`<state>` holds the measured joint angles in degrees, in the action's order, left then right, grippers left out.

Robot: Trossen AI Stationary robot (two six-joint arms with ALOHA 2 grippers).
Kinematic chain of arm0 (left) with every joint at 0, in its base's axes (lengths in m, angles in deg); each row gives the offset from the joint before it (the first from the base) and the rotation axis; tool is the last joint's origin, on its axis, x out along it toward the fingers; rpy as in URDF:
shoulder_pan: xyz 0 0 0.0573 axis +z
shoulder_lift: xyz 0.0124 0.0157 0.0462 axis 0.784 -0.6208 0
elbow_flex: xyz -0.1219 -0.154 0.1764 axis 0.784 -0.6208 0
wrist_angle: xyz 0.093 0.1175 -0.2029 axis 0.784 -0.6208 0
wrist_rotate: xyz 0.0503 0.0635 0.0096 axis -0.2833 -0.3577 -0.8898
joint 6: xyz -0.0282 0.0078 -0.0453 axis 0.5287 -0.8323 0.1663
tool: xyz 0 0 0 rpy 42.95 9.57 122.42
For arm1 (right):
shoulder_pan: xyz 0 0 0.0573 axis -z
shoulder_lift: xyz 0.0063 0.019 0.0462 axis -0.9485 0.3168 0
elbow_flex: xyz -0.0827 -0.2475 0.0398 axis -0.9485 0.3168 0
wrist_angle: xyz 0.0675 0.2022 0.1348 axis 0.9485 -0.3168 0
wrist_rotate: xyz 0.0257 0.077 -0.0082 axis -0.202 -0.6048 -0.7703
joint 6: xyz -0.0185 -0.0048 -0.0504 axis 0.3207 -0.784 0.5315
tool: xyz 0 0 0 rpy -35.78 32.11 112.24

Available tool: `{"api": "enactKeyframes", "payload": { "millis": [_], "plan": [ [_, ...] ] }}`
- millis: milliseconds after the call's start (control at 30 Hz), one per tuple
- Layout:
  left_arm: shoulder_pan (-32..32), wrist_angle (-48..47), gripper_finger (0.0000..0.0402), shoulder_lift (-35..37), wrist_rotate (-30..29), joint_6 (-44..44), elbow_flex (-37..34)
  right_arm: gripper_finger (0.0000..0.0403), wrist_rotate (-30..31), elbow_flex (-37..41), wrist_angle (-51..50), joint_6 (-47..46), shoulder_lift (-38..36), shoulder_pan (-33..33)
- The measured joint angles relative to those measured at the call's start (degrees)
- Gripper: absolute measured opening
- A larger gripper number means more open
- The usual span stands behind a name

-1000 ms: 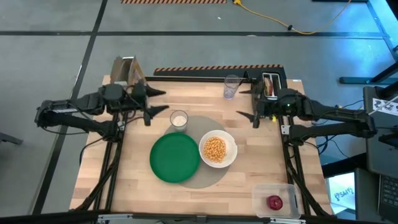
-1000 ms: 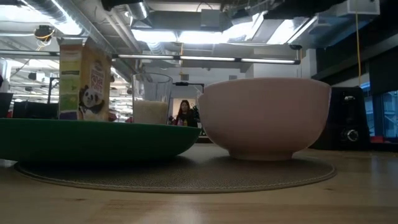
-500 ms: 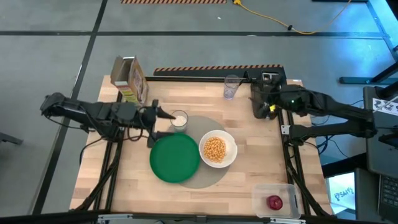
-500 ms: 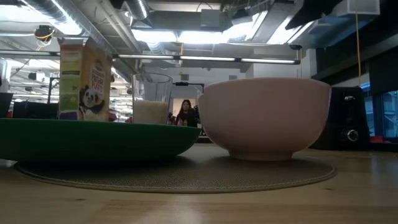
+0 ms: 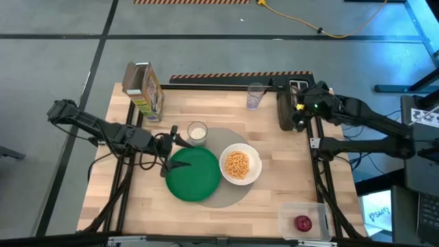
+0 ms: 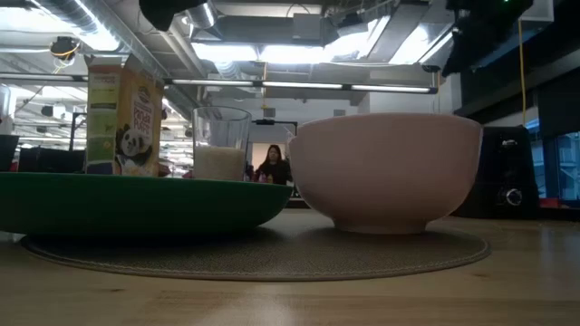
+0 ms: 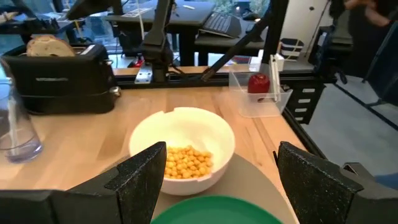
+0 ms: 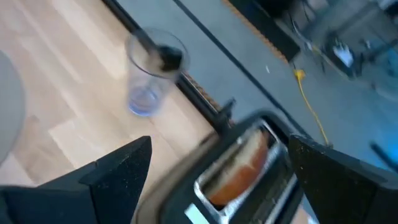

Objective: Arrange a breakfast setting
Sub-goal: Put the toasted bagel on top of green plate

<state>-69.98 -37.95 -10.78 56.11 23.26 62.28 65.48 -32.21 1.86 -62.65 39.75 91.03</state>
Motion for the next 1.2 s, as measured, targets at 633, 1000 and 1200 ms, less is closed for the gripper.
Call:
{"api": "enactKeyframes", "payload": {
  "millis": [633,1000,1200],
  "plan": [
    [-0.61,3.04,0.0292,0.00,0.02,0.08,-2.04,0.0364,-5.98,0.00,-1.26,-1.40,12.34,17.12],
    [-0.61,3.02,0.0292,0.00,0.18,0.20,-2.04,0.0349,-7.29,0.00,-1.30,-0.02,15.57,22.19],
    [-0.61,3.01,0.0292,0.00,0.20,0.20,-2.04,0.0296,-8.23,0.45,-1.17,0.79,15.59,23.79]
  ]
}}
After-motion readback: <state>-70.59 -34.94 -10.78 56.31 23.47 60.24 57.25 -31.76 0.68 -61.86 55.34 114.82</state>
